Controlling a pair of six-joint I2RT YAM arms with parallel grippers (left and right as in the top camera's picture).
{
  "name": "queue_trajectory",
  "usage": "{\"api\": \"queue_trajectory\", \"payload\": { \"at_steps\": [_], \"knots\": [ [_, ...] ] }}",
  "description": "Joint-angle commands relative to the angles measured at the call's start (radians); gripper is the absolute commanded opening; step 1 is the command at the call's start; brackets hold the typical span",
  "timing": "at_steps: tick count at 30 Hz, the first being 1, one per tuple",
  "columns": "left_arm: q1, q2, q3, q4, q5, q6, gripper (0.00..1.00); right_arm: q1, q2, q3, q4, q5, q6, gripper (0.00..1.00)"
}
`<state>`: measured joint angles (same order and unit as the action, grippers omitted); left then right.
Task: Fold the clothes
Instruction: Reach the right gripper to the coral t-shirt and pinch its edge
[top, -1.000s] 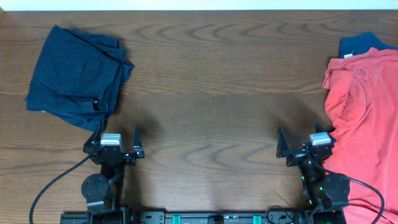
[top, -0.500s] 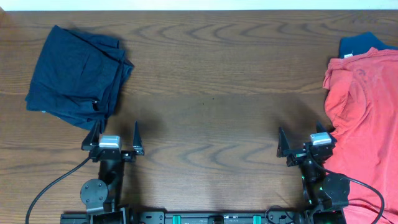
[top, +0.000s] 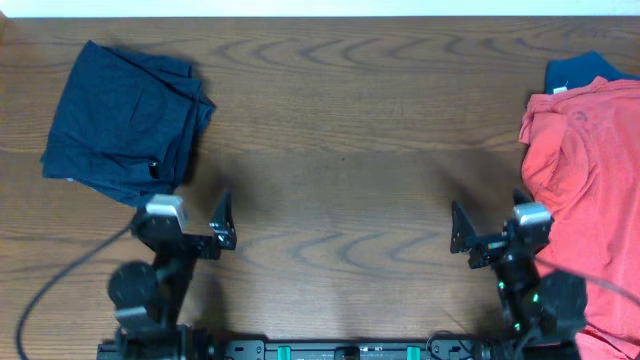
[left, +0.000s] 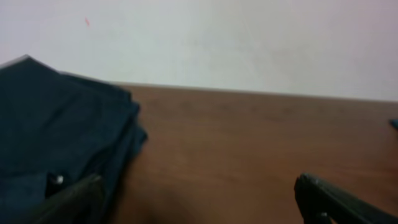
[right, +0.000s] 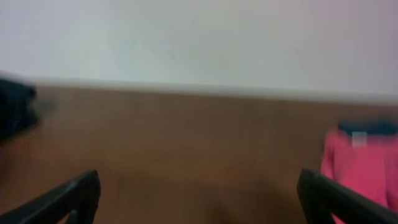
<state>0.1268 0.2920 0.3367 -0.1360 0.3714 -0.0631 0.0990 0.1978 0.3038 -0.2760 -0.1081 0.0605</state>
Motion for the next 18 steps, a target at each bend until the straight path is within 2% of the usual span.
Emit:
{"api": "queue_trajectory", "payload": {
  "at_steps": [1, 6, 11, 16, 18],
  "knots": [
    [-0.005, 0.157, 0.191, -0.099, 0.071, -0.043, 0.98, -0.007, 0.176, 0.167, -0.123, 0.008, 0.014, 0.99],
    [-0.005, 0.435, 0.486, -0.356, 0.097, -0.085, 0.98, -0.007, 0.562, 0.435, -0.254, 0.014, 0.013, 0.99],
    [-0.005, 0.636, 0.700, -0.552, 0.097, -0.084, 0.98, -0.021, 0.897, 0.695, -0.359, 0.031, 0.011, 0.99],
    [-0.005, 0.726, 0.808, -0.594, 0.098, -0.072, 0.98, -0.109, 1.198, 0.927, -0.455, 0.021, -0.033, 0.99],
    [-0.005, 0.727, 0.809, -0.587, 0.120, -0.081, 0.98, -0.144, 1.293, 0.990, -0.468, -0.047, -0.032, 0.99]
  ]
}}
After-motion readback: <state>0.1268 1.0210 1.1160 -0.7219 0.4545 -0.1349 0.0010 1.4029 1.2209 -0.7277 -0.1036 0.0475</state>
